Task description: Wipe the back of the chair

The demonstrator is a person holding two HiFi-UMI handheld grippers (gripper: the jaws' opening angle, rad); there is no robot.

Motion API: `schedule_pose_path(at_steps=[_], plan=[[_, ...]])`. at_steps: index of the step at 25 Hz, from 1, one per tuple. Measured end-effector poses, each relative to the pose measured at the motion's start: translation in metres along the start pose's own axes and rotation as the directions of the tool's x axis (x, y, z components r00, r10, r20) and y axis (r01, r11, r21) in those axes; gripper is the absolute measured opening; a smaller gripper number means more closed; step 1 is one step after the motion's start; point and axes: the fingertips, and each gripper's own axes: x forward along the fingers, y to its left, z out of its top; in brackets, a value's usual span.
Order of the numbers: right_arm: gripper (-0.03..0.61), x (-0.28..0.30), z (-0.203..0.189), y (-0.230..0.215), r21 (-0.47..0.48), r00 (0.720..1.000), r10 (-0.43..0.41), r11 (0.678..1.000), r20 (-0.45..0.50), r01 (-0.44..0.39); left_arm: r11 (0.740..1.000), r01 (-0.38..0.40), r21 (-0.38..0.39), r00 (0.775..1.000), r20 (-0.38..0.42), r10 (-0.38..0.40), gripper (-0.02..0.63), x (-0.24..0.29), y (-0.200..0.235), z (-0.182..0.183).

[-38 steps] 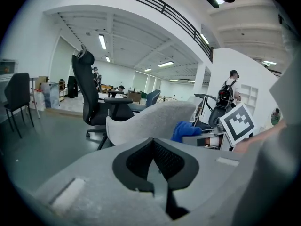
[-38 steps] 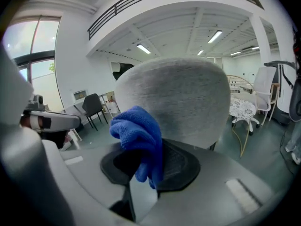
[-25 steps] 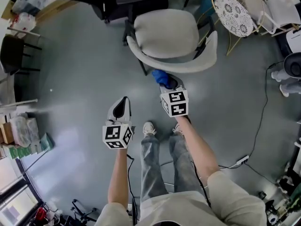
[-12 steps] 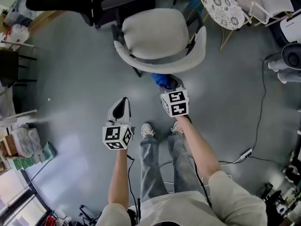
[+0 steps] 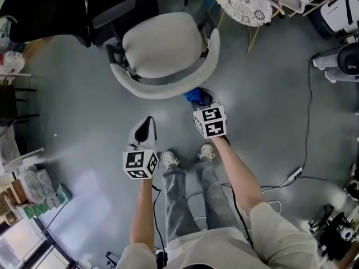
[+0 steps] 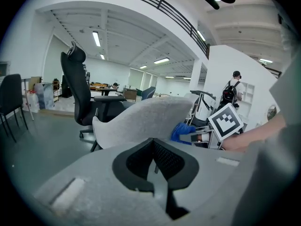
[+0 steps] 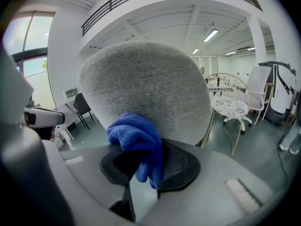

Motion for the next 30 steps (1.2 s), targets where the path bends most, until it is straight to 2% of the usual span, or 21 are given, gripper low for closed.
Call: schedule_pose_path(at_steps=[7, 9, 12, 22, 30], plan=[[0.1, 0.001, 0.002, -0.068, 0.036, 0.999, -0.046, 0.998, -0.007, 0.046, 1.0, 0.01, 0.016, 1.0, -0.014, -0.01, 0.002, 0.029, -0.024, 0.01], [0.1, 0.002, 0.004, -0.089, 0.072, 0.997, -0.074, 0.995, -0.004, 0.074, 1.0, 0.01, 0.018, 1.0, -0.014, -0.009, 0.002, 0.036, -0.027, 0.012], [0.1, 0.003, 0.009, -0.105, 0.08, 0.996, -0.085, 0.993, -0.003, 0.085, 1.0, 0.006, 0.018, 1.0, -0.016, -0.006, 0.002, 0.042, -0.029, 0.013], [0.1, -0.01, -0.006, -0.09, 0.062, 0.997, -0.078, 0.995, -0.018, 0.079, 1.0, 0.022, 0.014, 1.0, -0.012, -0.022, 0.002, 0.036, -0.034, 0.01], [0.1, -0.019, -0.036, -0.03, 0.036, 0.998, -0.033, 0.999, -0.054, 0.035, 1.0, -0.003, -0.01, 1.0, 0.003, 0.003, 0.002, 0.0, -0.014, -0.002]])
